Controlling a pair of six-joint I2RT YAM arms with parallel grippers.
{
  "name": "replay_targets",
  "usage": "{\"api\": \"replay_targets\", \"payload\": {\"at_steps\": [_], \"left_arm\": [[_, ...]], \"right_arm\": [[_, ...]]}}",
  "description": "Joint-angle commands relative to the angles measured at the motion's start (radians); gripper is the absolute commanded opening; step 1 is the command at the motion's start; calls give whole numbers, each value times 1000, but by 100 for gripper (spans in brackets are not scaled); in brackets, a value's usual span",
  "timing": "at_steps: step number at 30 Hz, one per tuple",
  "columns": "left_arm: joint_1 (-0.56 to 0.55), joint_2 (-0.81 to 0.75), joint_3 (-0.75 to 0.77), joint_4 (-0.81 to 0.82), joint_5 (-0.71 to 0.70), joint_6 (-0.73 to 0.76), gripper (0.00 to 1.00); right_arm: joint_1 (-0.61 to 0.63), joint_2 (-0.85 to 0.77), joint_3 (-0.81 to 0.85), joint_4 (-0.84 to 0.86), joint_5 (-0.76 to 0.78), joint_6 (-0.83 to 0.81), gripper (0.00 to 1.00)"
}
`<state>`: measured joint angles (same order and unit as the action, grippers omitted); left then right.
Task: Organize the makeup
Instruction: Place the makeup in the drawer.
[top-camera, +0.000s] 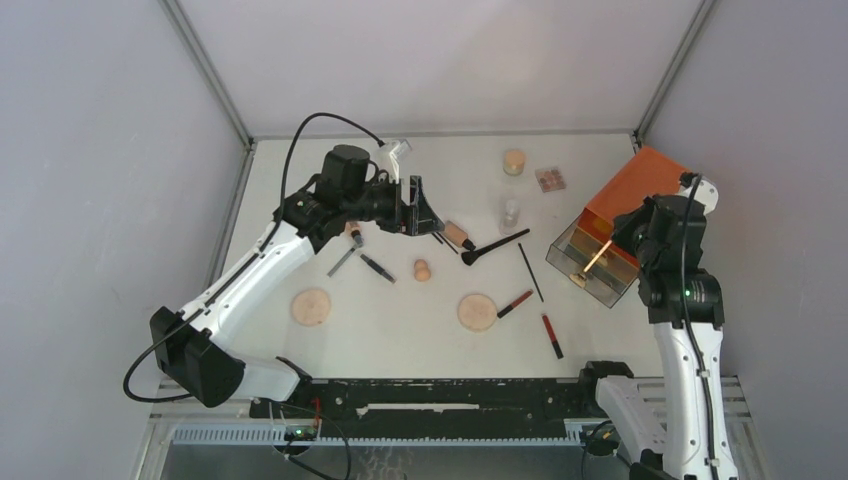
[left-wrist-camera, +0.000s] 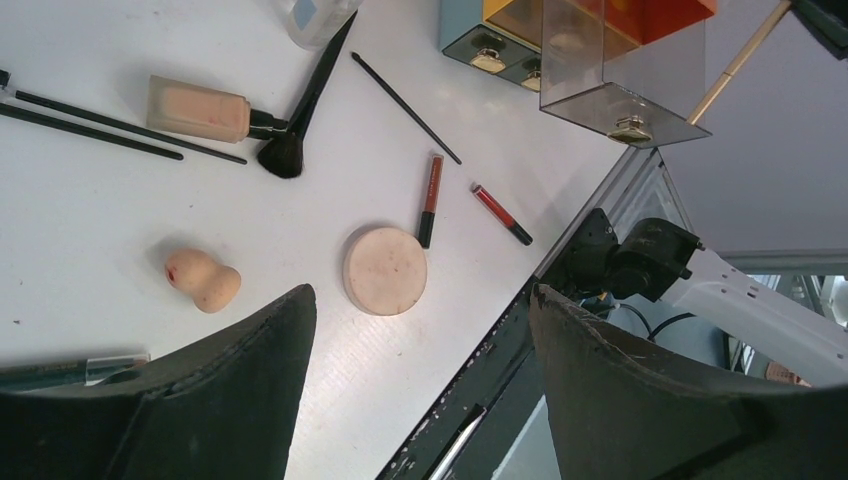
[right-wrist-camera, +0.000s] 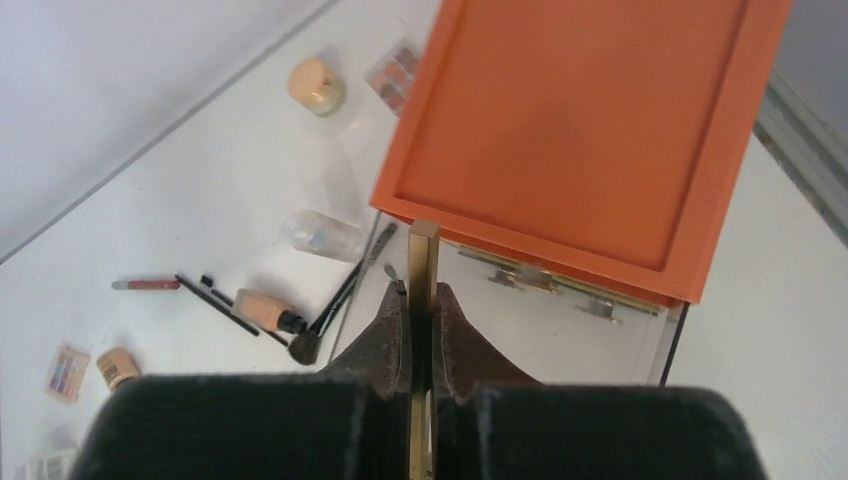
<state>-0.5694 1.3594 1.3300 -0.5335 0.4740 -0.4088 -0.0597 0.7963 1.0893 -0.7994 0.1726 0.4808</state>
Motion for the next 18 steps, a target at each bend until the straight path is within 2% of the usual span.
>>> {"api": "replay_targets", "payload": {"at_steps": [1,11,18], "left_arm": [[-3,-18,30,18,11,32,82],[-3,-3,20,21,34,31,81],[-3,0,11,29,38,28,81]], "right_arm": [[-5,-52,19,108,-92,-156,0],[2,-56,26,138,-84,-377,0],[5,14,24,101,-16,-368,0]]}}
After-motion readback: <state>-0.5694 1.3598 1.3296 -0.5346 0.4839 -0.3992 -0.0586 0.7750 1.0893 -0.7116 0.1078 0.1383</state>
